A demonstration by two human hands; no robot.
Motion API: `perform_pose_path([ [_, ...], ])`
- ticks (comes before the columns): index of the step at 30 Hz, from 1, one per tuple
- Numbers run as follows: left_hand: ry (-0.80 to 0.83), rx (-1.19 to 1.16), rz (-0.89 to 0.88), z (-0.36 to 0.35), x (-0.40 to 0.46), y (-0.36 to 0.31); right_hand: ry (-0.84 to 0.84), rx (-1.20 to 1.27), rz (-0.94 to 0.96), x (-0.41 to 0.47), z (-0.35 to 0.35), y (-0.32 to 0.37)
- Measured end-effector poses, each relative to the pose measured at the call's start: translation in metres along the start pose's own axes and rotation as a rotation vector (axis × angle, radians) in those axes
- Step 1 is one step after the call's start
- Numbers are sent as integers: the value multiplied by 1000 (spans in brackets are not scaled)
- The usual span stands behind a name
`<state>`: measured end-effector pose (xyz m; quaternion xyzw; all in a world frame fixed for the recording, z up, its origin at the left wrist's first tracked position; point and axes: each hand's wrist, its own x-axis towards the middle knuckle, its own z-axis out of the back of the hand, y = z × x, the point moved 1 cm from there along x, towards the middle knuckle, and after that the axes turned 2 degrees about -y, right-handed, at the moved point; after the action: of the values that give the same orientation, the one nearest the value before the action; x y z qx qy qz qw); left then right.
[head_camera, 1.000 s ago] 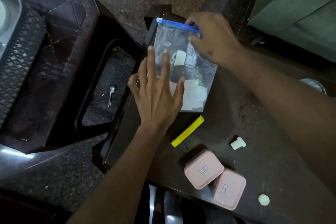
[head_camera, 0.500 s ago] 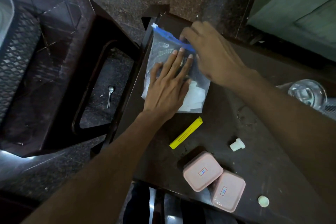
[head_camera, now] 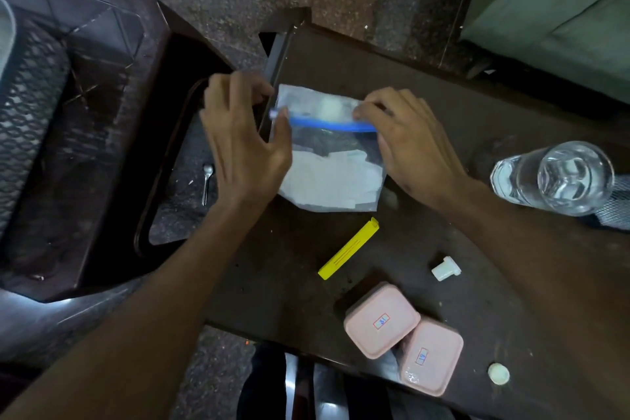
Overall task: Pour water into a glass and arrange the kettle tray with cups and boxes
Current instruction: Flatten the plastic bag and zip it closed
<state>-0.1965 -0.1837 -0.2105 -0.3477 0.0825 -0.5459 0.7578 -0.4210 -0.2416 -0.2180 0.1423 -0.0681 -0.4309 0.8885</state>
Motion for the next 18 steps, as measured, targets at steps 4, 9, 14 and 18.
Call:
perform_pose_path([
  [4, 70, 158, -199, 2, 15, -6, 5, -16, -29, -16, -4, 1],
  [9, 451, 382, -448, -25, 4, -7, 53, -42, -77, -24, -8, 11],
  [14, 487, 450, -520, -39, 12, 15, 77, -48, -105, -20, -9, 20],
  [18, 486, 480, -573, -42, 11, 20, 71, -22, -94, -28, -6, 22],
])
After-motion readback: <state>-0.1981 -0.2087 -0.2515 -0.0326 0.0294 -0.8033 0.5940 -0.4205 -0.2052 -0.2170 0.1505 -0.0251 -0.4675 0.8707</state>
